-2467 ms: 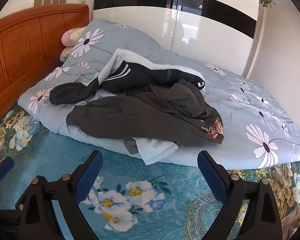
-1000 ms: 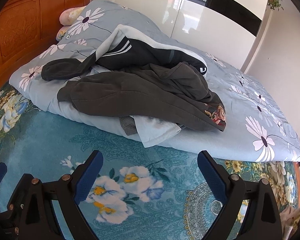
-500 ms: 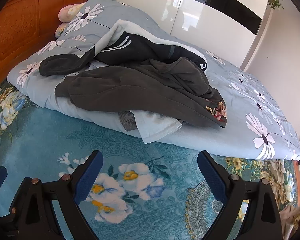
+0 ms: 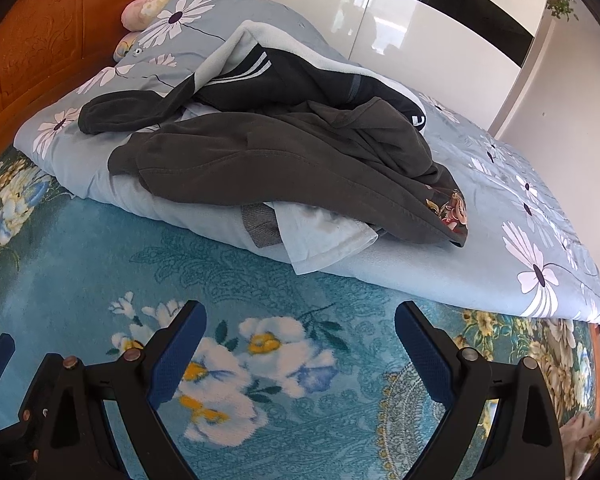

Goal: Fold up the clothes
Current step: 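Grasp the dark grey hoodie hem with the right gripper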

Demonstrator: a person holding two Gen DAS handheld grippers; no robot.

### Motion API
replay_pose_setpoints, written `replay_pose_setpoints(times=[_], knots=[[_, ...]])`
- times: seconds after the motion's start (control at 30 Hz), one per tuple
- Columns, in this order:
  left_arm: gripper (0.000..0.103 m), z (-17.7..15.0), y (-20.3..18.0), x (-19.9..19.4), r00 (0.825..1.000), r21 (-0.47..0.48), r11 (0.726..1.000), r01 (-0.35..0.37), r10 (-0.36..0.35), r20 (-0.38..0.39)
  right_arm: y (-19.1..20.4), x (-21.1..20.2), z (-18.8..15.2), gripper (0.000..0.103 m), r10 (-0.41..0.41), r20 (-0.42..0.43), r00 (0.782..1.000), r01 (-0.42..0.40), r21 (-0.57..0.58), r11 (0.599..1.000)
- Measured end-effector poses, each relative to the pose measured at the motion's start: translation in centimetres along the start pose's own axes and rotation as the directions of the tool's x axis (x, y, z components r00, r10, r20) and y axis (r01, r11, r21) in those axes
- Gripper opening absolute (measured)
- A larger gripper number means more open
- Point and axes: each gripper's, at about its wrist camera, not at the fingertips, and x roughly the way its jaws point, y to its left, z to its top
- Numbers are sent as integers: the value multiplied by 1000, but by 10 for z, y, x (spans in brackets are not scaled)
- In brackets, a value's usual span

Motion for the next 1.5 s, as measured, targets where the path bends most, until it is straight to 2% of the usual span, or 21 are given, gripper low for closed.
replay_pose_setpoints(times=[0.2, 0.37, 0.53, 0.6, 0.67, 0.77, 0.87, 1.07, 1.1, 1.13, 1.17, 1.27, 1.37, 1.43, 1.47, 1.5], knots=[[103, -22, 15, 2, 996, 28, 998, -63, 61, 58, -8, 24, 20, 96, -47, 16, 999, 48, -69, 996], [103, -24, 7, -5, 989, 99, 992, -78, 65, 133, -5, 59, 43, 95, -122, 11, 993, 122, -146, 982], [103, -32, -8, -7, 986, 186, 980, -78, 48, 159, 22, 90, 60, 90, -193, 40, 980, 195, -311, 930], [103, -33, -11, -9, 985, 199, 977, -70, 36, 170, 30, 98, 66, 83, -231, 65, 971, 239, -354, 904], [103, -33, -11, -11, 984, 196, 979, -61, 26, 176, 30, 97, 74, 71, -234, 98, 967, 253, -337, 907], [103, -32, -7, -9, 985, 170, 984, -59, 29, 170, 26, 91, 88, 68, -244, 155, 957, 279, -279, 919], [103, -32, -1, -6, 987, 136, 989, -59, 38, 154, 25, 101, 96, 68, -268, 137, 954, 296, -268, 917], [103, -32, 13, 0, 991, 58, 996, -68, 61, 123, 40, 112, 92, 65, -331, 149, 932, 363, -346, 866], [103, -32, 14, 1, 991, 50, 997, -67, 61, 118, 43, 111, 92, 58, -329, 145, 933, 359, -362, 860], [103, -32, 16, 2, 992, 42, 997, -66, 61, 112, 48, 107, 87, 40, -312, 147, 939, 345, -393, 852], [103, -32, 16, 1, 992, 38, 997, -65, 61, 112, 54, 104, 80, 34, -307, 166, 937, 349, -428, 834], [103, -33, 14, -1, 991, 44, 997, -66, 61, 121, 63, 109, 64, 34, -340, 193, 921, 390, -503, 771], [103, -34, 10, -1, 991, 67, 996, -65, 56, 121, 64, 118, 62, 34, -378, 187, 907, 418, -512, 750], [103, -34, 9, 0, 992, 78, 995, -58, 48, 120, 68, 115, 72, 34, -395, 230, 890, 456, -507, 731], [103, -34, 8, 0, 992, 80, 995, -58, 48, 120, 68, 113, 76, 34, -401, 250, 881, 472, -493, 731], [103, -34, 8, 0, 992, 81, 995, -58, 49, 120, 64, 107, 81, 34, -401, 268, 876, 482, -446, 754]])
